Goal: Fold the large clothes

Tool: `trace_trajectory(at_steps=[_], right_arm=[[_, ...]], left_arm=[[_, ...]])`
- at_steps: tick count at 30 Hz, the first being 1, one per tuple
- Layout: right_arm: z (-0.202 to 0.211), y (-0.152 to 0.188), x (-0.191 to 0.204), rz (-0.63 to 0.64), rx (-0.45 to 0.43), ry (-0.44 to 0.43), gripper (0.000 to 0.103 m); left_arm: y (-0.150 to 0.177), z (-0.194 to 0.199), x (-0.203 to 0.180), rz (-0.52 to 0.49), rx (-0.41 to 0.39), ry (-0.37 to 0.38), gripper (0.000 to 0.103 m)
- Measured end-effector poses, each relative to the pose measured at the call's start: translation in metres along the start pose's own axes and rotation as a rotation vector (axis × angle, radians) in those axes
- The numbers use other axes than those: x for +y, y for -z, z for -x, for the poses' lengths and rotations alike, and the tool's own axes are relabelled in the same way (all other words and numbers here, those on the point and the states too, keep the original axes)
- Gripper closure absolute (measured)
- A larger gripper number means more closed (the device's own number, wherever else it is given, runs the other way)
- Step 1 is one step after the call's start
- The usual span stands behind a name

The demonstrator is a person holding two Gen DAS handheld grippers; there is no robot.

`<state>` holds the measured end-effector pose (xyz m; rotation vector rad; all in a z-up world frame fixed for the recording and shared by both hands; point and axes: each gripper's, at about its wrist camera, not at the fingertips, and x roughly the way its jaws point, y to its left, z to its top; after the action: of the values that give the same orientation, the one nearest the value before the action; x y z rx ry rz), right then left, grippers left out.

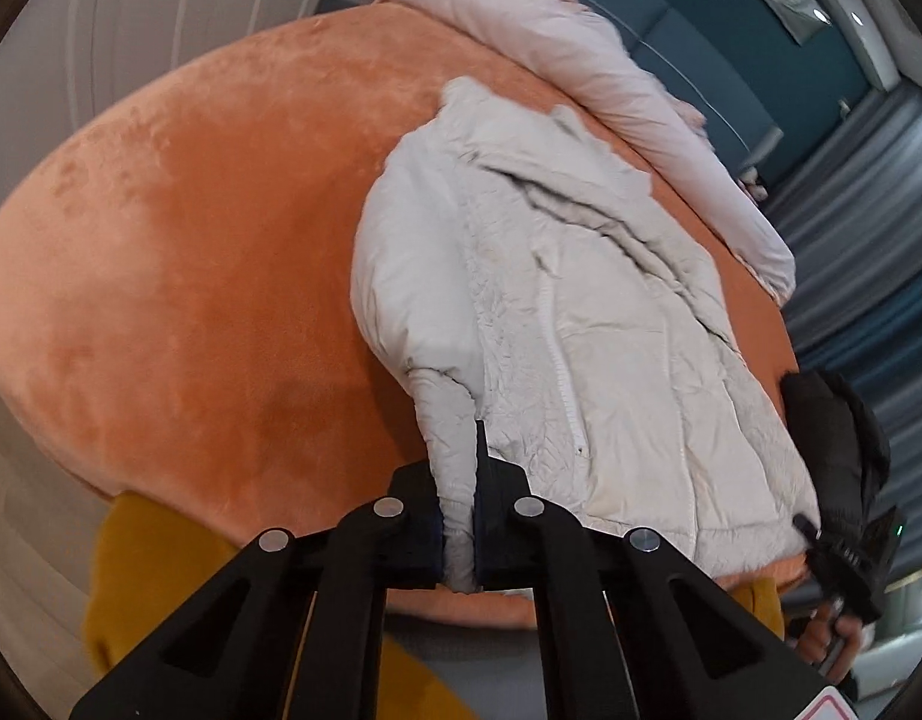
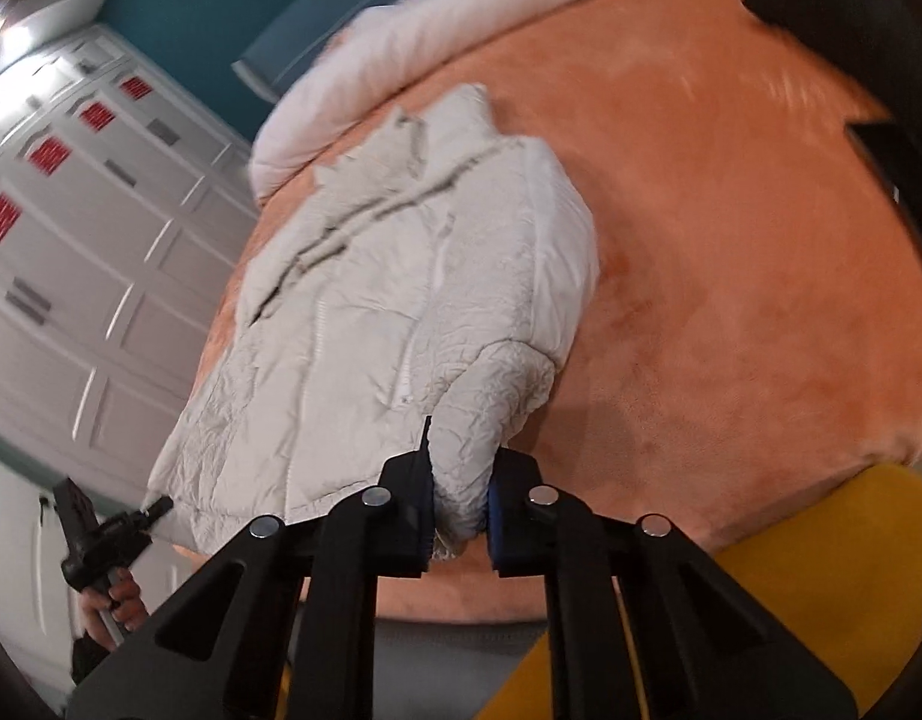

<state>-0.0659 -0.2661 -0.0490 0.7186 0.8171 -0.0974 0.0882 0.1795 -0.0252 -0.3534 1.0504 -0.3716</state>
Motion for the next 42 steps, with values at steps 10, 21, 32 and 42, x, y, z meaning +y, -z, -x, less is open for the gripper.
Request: trace_trajectory(at_steps=[10, 21, 32, 42], right_arm=[[0.085, 0.063, 0.022, 0.362, 0.327, 0.110, 0.092], [0.125, 0.051, 0.055, 0.385, 0.258, 0.060, 0.093], [0.090, -0.092, 0.086, 0.260, -0.141, -0.023, 0.092], [-0.021, -0.159, 0.086, 0.186, -0.230, 0.041, 0.091]], left_arm=[[0.086, 0.112, -0.018, -0.221, 0.171, 0.003, 0.100], [0.083, 0.139, -0.033, -0.167, 0.045, 0.052, 0.100], [-0.064, 0.095, -0.067, -0.152, -0.266, -0.004, 0.096], [-0.152, -0.025, -0.059, -0.123, -0.256, -0.167, 0.094]])
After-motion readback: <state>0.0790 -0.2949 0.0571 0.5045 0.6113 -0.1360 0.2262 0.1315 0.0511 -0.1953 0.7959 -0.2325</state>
